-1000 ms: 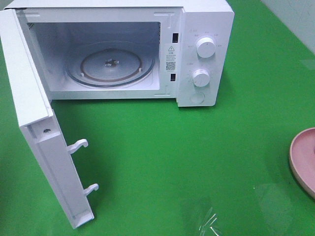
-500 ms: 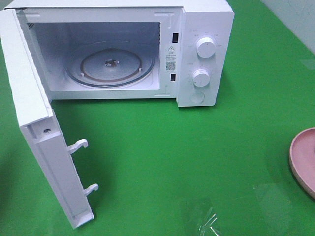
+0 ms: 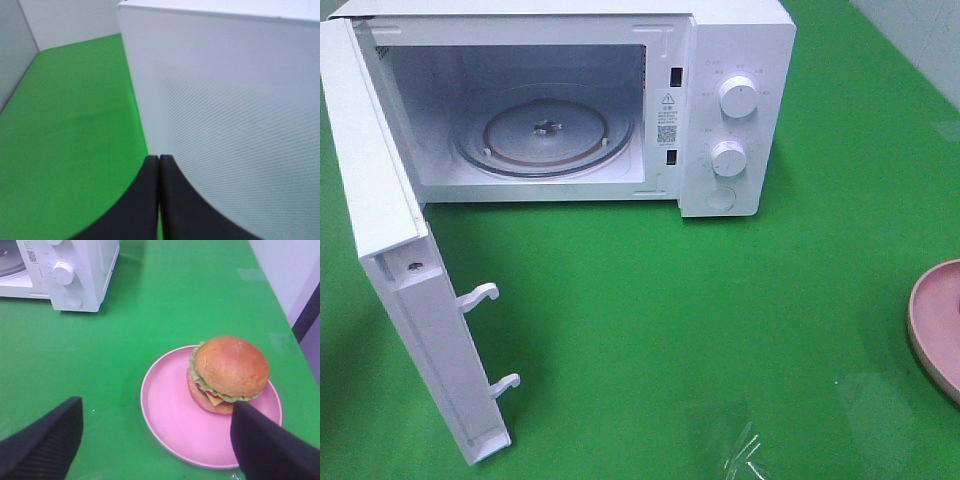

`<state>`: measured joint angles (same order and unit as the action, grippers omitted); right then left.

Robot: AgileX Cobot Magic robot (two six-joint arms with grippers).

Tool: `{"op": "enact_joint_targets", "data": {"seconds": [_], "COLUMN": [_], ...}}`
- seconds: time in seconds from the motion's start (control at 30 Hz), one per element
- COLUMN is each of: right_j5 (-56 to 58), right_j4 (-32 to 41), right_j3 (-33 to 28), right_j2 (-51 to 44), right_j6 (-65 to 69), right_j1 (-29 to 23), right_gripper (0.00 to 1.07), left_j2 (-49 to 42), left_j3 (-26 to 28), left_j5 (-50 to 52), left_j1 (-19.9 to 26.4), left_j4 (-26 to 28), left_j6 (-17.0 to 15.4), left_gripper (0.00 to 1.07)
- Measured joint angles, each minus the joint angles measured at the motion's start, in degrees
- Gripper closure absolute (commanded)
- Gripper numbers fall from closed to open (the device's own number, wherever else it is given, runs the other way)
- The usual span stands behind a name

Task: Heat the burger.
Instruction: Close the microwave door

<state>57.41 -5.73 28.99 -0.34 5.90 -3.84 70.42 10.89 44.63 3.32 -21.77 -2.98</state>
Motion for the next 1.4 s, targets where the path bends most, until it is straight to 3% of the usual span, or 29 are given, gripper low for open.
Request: {"op": "enact_joint_targets", "data": {"seconds": [0.17, 0.37, 0.63, 1.07, 1.27, 1.4], "right_j5": [0.00, 0.00, 0.00, 0.00, 0.00, 0.00], "right_j4": [0.00, 0.00, 0.00, 0.00, 0.00, 0.00], "right_j3": [0.00, 0.00, 0.00, 0.00, 0.00, 0.00], "right_j2": [0.00, 0.00, 0.00, 0.00, 0.00, 0.00], "right_j6": [0.00, 0.00, 0.00, 0.00, 0.00, 0.00], "right_j1": [0.00, 0.00, 0.00, 0.00, 0.00, 0.00], "right_gripper": [0.31, 0.31, 0.31, 0.31, 0.31, 0.31], "left_j2": [7.05, 11.17, 17.13, 23.66, 28.36, 30.42], "left_j3": [0.74, 1.32, 4.93, 12.43, 17.82, 20.28], "left_j5": [7.56, 9.51, 9.68, 9.68, 9.68, 9.68], "left_j1": [-0.29, -4.41, -13.01, -21.37, -27.22, -29.56], "left_j4": [-3.84, -3.50, 2.23, 9.22, 16.84, 18.56], "left_j6": [-2.41, -1.72, 0.69, 0.86, 1.09, 1.20], "left_gripper": [1.07, 1.07, 1.07, 1.07, 1.07, 1.07]}}
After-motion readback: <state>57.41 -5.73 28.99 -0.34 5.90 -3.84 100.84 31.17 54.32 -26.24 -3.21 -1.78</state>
